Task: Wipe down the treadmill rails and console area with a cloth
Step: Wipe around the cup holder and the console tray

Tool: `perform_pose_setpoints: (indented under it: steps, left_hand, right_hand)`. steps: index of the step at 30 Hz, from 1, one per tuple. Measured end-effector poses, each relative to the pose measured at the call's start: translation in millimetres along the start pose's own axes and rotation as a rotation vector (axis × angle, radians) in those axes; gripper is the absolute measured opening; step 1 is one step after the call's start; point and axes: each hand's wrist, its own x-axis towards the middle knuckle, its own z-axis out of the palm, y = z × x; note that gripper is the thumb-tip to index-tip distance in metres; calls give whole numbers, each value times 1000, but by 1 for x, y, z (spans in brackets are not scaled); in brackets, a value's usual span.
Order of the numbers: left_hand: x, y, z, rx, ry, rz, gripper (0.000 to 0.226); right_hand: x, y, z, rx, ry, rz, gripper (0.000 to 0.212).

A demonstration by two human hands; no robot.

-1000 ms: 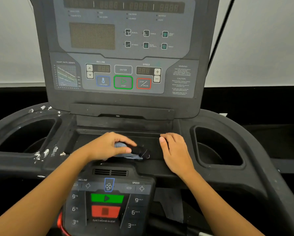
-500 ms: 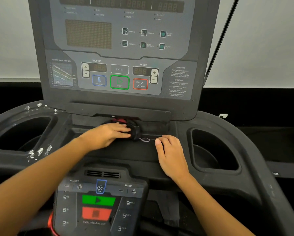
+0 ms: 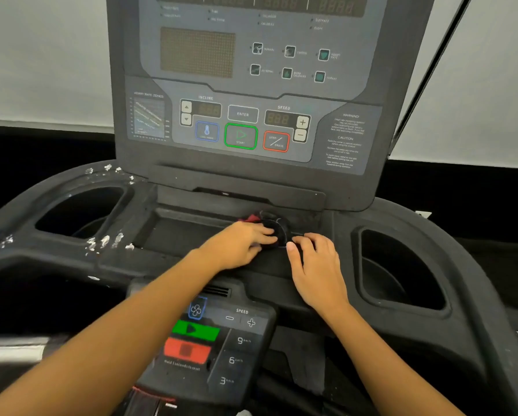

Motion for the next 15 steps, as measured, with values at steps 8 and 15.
perform_pose_setpoints:
  steps: [8,15]
  left_hand:
    - [-19,-16,-11,-140,-49,-155,40]
    - [-59,-52,-38,-91,-25,-359,41]
  right_hand:
    - [-2,3,-1,4,-12,-15,59]
    - [-3,3,-3,29,-37,-16,50]
